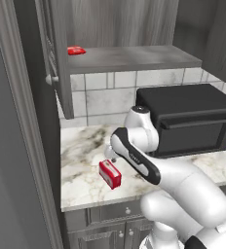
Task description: Pick the boxed food and cereal from the counter and place them in the cabinets closest to them.
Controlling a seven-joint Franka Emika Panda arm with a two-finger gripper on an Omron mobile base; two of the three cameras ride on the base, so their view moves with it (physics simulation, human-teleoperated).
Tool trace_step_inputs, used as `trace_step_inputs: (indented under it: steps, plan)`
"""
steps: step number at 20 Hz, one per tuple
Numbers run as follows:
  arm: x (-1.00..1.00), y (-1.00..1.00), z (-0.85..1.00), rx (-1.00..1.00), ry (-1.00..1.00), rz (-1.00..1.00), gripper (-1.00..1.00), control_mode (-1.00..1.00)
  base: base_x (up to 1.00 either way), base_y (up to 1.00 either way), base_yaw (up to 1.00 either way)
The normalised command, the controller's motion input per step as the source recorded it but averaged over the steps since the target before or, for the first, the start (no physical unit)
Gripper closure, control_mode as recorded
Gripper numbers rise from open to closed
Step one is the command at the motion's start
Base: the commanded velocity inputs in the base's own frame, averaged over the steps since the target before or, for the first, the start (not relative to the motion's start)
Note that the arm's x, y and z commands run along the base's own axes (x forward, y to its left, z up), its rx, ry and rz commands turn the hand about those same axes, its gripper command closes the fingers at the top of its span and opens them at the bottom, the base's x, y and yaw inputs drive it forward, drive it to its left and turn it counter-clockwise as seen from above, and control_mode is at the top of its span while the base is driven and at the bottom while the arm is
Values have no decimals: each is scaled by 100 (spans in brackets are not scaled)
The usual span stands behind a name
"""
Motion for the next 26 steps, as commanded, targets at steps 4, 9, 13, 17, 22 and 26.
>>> trace_step_inputs:
  steps: [4, 9, 13, 17, 22, 26]
  plan:
    - [10, 15, -35, -2, 0, 5, -100, -100, 0, 0, 0]
    - [9, 16, -34, -1, 0, 5, -100, -100, 0, 0, 0]
    - [8, 16, -33, -1, 0, 4, -100, -100, 0, 0, 0]
    - [9, 16, -32, -1, 0, 4, -100, -100, 0, 0, 0]
    - [8, 14, -32, -1, 0, 4, -100, -100, 0, 0, 0]
    - [5, 6, -32, -1, 0, 4, -100, -100, 0, 0, 0]
